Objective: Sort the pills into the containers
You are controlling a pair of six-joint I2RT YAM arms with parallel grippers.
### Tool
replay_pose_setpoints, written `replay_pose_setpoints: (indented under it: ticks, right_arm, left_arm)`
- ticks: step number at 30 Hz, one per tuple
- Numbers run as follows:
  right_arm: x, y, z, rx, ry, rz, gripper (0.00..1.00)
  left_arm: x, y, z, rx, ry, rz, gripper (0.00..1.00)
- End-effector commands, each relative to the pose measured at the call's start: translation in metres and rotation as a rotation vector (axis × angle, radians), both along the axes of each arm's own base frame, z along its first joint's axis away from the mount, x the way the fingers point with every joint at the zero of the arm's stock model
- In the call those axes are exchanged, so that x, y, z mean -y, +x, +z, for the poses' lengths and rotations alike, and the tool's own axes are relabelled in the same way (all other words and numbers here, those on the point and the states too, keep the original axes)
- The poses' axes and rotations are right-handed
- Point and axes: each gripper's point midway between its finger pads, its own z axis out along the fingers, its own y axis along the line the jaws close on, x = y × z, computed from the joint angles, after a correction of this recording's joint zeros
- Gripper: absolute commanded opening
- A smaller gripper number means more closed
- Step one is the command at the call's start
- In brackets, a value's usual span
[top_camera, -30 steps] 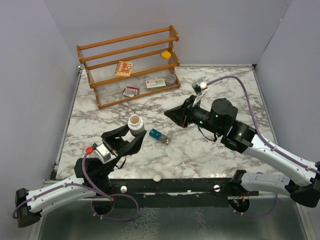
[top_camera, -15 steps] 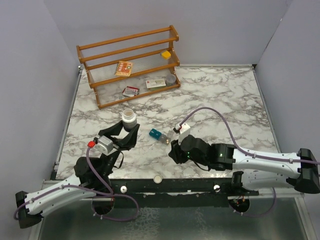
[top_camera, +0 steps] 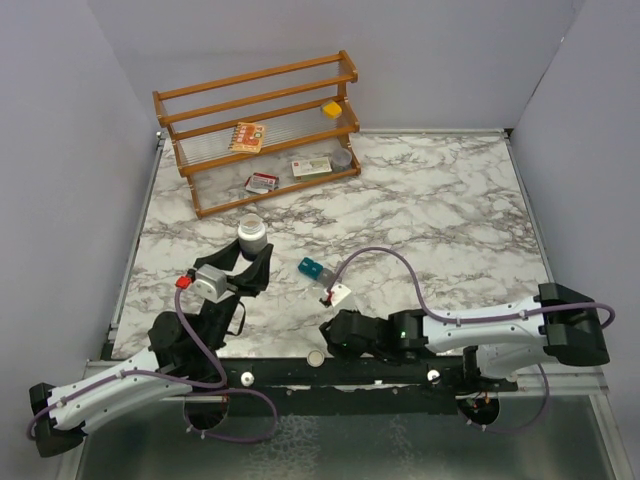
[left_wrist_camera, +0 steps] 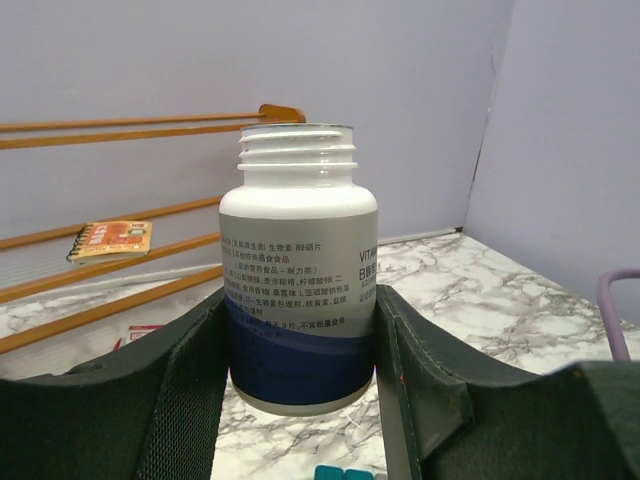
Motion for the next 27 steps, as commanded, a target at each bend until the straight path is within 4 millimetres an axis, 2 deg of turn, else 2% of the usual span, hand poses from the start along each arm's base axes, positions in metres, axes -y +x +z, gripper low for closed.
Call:
replay_pose_setpoints:
  ticks: [1,5,11,19,22,27]
  right_arm:
    - [-0.018,-0.003,-0.001,0.007,0.053,-0.015,0.48]
    - [-0.025,-0.002,0.002,0.013,0.085,-0.015,0.47]
    - [-0.035,-0.009,-0.011,-0.029,0.091,0.004,0.45]
    - [-0.043,-0.016,-0.029,-0.068,0.074,0.020,0.43]
    - [-0.044,-0.016,-0.035,-0.072,0.054,0.020,0.35]
    - [-0.044,-0.017,-0.048,-0.084,0.003,0.023,0.31]
  left_arm:
    - [-0.005,0.001,0.008,-0.031,-0.033,0.015,0.00]
    - [-0.003,0.000,0.002,-0.051,-0.039,-0.009,0.00]
    - [0.004,-0.001,-0.010,-0.075,-0.041,-0.041,0.00]
    - [0.005,-0.004,-0.003,-0.062,-0.050,-0.054,0.00]
    - [0.002,-0.005,-0.002,-0.058,-0.057,-0.054,0.00]
    - [0.000,-0.005,-0.002,-0.058,-0.068,-0.052,0.00]
